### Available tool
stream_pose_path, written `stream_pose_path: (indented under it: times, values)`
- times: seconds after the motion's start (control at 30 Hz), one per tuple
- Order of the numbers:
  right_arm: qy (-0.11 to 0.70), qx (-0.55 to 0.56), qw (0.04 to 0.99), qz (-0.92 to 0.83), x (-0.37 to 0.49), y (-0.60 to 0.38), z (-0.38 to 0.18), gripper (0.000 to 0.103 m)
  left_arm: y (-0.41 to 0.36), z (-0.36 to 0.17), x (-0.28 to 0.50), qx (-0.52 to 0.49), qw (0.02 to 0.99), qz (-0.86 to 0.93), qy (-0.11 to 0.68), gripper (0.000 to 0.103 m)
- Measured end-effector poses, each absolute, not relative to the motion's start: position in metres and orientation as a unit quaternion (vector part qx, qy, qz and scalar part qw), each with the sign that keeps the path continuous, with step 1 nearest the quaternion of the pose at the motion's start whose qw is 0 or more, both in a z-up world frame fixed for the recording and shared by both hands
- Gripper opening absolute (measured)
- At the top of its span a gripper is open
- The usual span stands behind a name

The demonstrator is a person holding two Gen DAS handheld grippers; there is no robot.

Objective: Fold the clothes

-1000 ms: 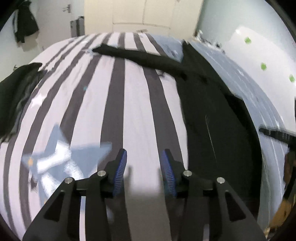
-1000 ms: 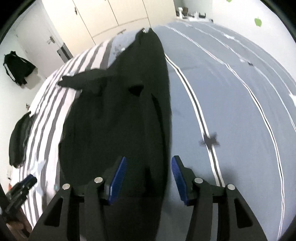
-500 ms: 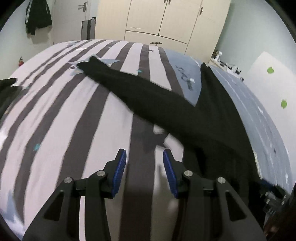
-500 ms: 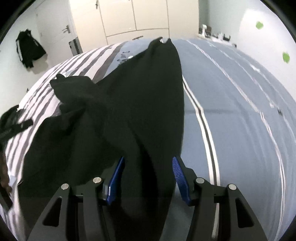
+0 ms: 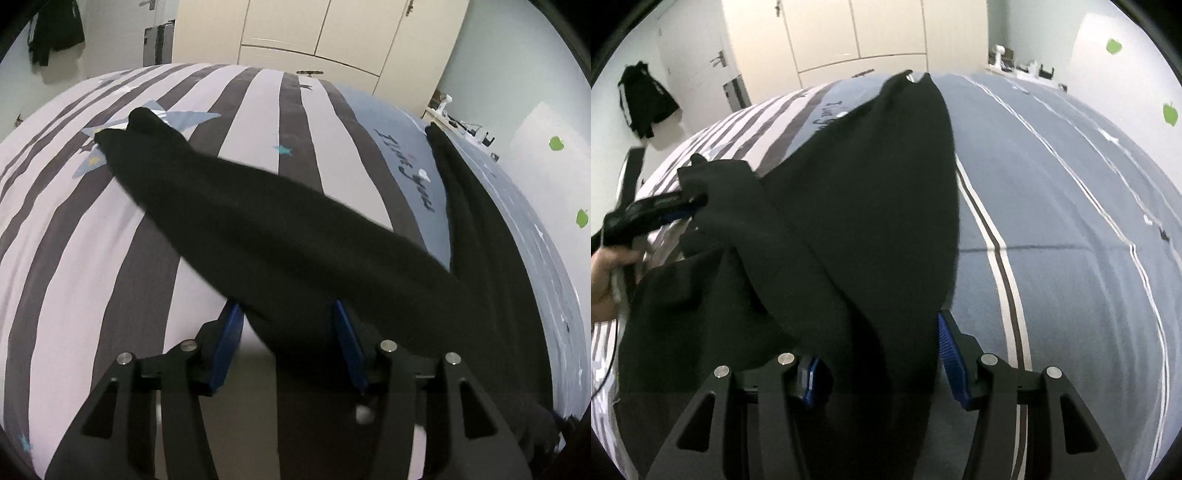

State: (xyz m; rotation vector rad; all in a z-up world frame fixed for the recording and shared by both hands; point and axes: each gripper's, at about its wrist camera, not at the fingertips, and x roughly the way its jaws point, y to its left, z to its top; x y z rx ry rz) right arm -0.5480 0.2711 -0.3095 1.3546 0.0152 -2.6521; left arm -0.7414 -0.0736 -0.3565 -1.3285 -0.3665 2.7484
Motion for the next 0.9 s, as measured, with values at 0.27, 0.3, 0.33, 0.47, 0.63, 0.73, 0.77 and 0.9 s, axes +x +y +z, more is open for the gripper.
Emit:
stream_pose_path:
  times: [0.27,0.3,0.33,0.47,0.63,0.73,0.77,0.9]
  values:
    - [-0.061,0.466,0.061,-0.881,-0.567,0.287,-0.319,0.043,-0.065,-0.323,-0.748,-0.402,0.046,0.909,-0.099,0.007]
    - [-0.065,0.466,0.064,-0.88,-0.567,0.288,-0.319,0.043,-0.062,-0.31,-0.747,-0.388,0.052,0.915,-0.094,0.007]
    - [-0.068,0.467,0.067,-0.879,-0.568,0.289,-0.319,0.043,-0.055,-0.296,-0.749,-0.374,0.063,0.921,-0.086,0.007]
    - [-0.084,0.478,0.073,-0.871,-0.565,0.301,-0.323,0.042,0.006,-0.239,-0.779,-0.33,0.134,0.933,-0.047,0.007]
    - [-0.113,0.486,0.073,-0.864,-0.564,0.317,-0.319,0.042,0.121,-0.186,-0.832,-0.288,0.262,0.921,-0.022,0.019]
    - [-0.127,0.491,0.062,-0.859,-0.562,0.33,-0.315,0.042,0.15,-0.198,-0.828,-0.334,0.287,0.897,0.035,0.049]
    - [-0.134,0.494,0.057,-0.857,-0.561,0.335,-0.314,0.043,0.142,-0.204,-0.822,-0.336,0.282,0.898,0.03,0.049]
    - [-0.138,0.491,0.048,-0.859,-0.555,0.35,-0.309,0.044,0.097,-0.23,-0.805,-0.358,0.222,0.907,-0.003,0.064]
